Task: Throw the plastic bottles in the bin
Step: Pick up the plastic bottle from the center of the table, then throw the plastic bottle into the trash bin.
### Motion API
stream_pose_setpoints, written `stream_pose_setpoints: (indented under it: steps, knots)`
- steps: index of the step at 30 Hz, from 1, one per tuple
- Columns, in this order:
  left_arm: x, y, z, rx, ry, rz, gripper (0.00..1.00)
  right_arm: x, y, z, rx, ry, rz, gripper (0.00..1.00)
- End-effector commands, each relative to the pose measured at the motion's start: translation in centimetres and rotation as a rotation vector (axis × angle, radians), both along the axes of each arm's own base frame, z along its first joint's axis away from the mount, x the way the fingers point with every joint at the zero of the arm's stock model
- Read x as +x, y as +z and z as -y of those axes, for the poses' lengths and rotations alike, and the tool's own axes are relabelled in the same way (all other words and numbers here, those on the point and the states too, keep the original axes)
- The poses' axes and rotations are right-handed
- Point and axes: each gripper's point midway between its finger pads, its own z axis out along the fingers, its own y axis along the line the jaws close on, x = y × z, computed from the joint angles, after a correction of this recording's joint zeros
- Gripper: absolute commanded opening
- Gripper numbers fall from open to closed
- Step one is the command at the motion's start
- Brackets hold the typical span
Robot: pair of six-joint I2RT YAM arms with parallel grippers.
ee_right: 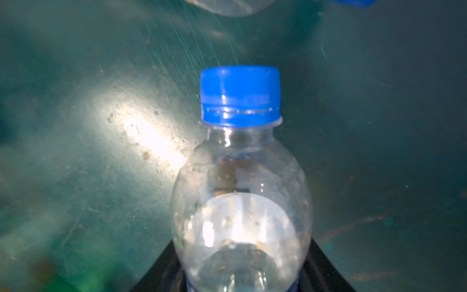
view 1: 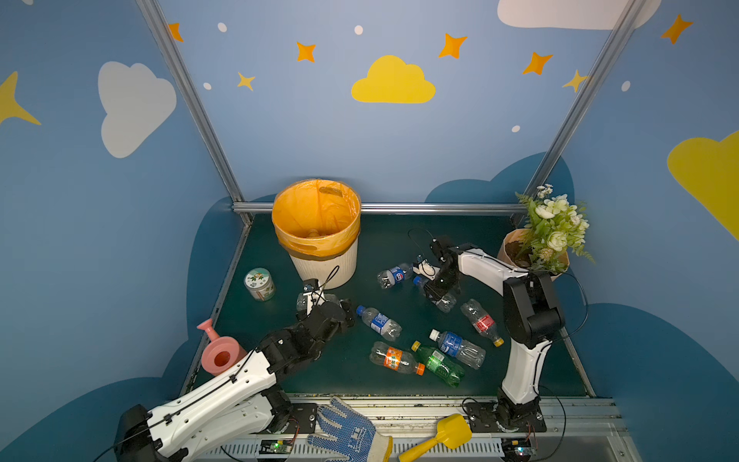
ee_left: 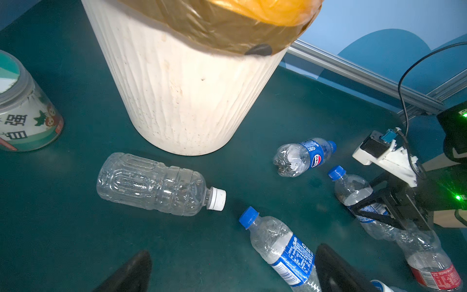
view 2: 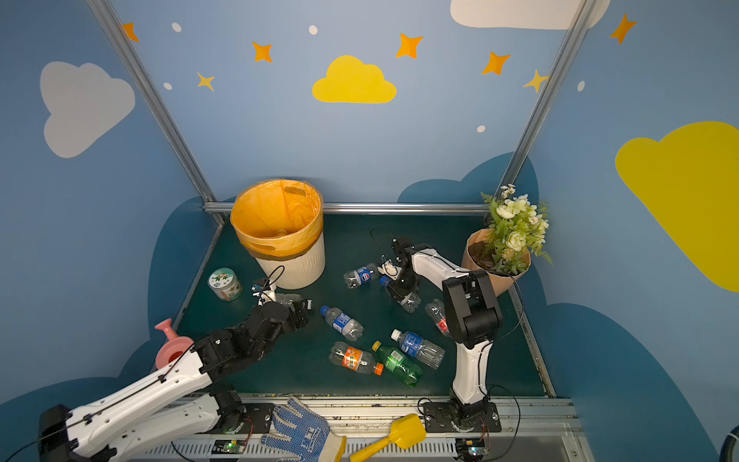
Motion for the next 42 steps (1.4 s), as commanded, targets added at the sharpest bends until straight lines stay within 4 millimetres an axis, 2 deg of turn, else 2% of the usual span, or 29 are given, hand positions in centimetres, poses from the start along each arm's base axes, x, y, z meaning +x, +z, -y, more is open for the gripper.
stream_pose_setpoints:
  steps: [1,4,9,19,20,23,25,28,31,34,35,36,38,40,42]
  knots:
    - [-0.3,-0.4,-1.0,0.014,0.027,-0.007,1.0,1.2,5.0,-1.0,0.113,-0.049,0.101,0.53]
    - [-0.4,-0.3,-1.5,0.007,0.048,0.0,1.0,2.0,9.5,-1.4,0.212,-0.097,0.202,0.52]
    - [-0.6,-0.2,-2.2,-0.003,0.078,0.01,1.0,2.6,19.2,-2.7,0.469,-0.165,0.399,0.47]
    - [-1.1,-0.7,-4.1,-0.028,0.172,0.011,1.0,0.0,40.9,-7.7,1.146,-0.1,0.749,0.49]
    - [-1.2,-0.7,-4.1,-0.026,0.17,0.01,1.0,-0.3,42.7,-8.3,1.199,-0.08,0.762,0.48]
    - [-1.2,-0.7,-4.2,-0.019,0.172,0.007,1.0,-0.4,46.3,-10.9,1.308,-0.011,0.758,0.48]
    - [-1.1,-0.6,-4.2,-0.012,0.168,0.007,1.0,0.1,47.5,-13.3,1.362,0.022,0.704,0.48]
    - [-1.1,-0.6,-4.1,-0.006,0.164,0.005,1.0,1.2,47.3,-17.9,1.392,0.064,0.594,0.49]
    - [-1.1,-0.8,-3.9,-0.005,0.16,-0.002,1.0,3.0,44.9,-22.5,1.356,0.067,0.444,0.51]
    - [-1.2,-1.0,-3.9,-0.011,0.154,-0.009,1.0,5.8,41.5,-25.7,1.319,0.025,0.306,0.57]
    - [-1.2,-1.0,-3.9,-0.014,0.154,-0.01,1.0,6.5,40.9,-26.2,1.31,0.009,0.282,0.6]
    - [-1.3,-1.0,-3.9,-0.016,0.15,-0.011,1.0,7.2,39.8,-26.8,1.293,0.0,0.259,0.69]
    - [-1.5,-1.1,-4.1,-0.014,0.15,-0.017,1.0,8.0,39.4,-26.8,1.269,-0.013,0.281,0.78]
    - [-1.7,-1.1,-4.3,-0.015,0.152,-0.024,1.0,8.6,40.4,-25.5,1.26,-0.039,0.33,0.86]
    - [-2.0,-1.1,-4.5,-0.015,0.154,-0.027,1.0,8.8,42.4,-23.4,1.262,-0.061,0.391,0.88]
